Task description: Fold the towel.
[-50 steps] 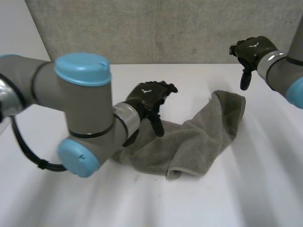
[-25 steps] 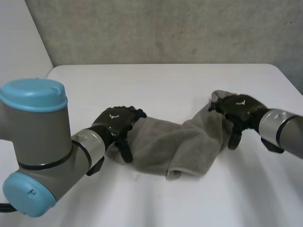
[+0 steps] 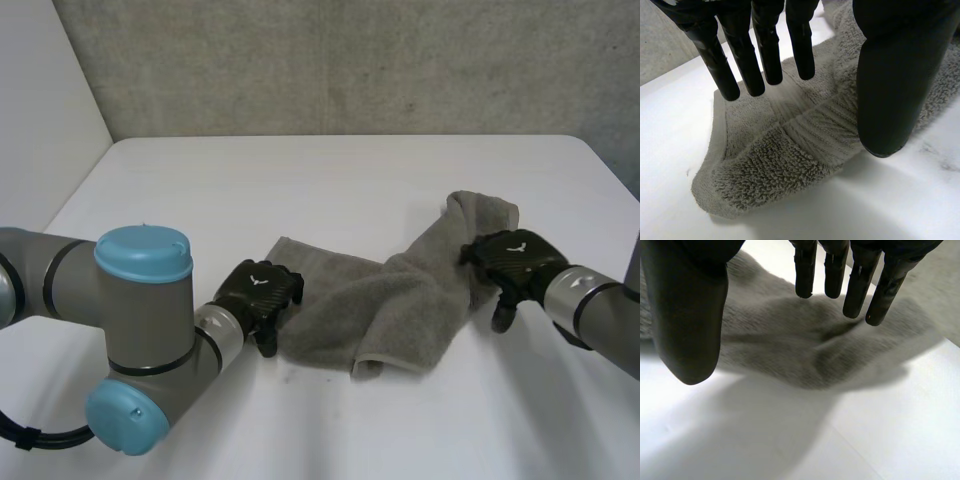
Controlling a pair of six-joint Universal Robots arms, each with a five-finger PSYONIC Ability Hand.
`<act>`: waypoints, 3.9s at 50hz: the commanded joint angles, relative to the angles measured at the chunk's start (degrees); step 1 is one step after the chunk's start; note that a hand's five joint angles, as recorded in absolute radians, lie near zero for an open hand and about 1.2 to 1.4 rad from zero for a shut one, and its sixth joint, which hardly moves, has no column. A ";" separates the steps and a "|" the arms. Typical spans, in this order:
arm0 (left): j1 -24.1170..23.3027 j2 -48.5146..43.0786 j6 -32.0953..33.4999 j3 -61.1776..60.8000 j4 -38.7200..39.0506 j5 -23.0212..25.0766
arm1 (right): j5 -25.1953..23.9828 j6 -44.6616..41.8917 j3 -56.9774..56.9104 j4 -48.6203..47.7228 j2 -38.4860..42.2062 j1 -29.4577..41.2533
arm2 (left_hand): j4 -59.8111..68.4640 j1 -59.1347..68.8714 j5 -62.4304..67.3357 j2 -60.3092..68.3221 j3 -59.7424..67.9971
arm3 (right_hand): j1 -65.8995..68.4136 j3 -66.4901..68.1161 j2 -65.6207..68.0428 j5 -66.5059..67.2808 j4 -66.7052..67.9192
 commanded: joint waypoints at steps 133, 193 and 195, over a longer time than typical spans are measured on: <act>15.12 11.20 -0.57 -5.46 -1.72 0.51 | -2.54 4.90 -10.92 -2.89 8.76 11.22 | 49.38 49.11 49.36 49.09 49.09 | 60.10 60.35 60.99 59.40 60.42; 20.84 -11.91 -1.10 28.63 -18.59 10.63 | 1.94 2.26 -50.30 21.11 25.37 2.96 | 49.38 49.11 49.36 49.09 49.09 | 60.10 60.35 60.99 59.40 60.42; 20.75 -12.89 -1.19 29.79 -18.68 9.39 | 2.12 2.26 -50.03 20.58 25.46 3.23 | 49.38 49.11 49.36 49.09 49.09 | 60.10 60.35 60.99 59.40 60.42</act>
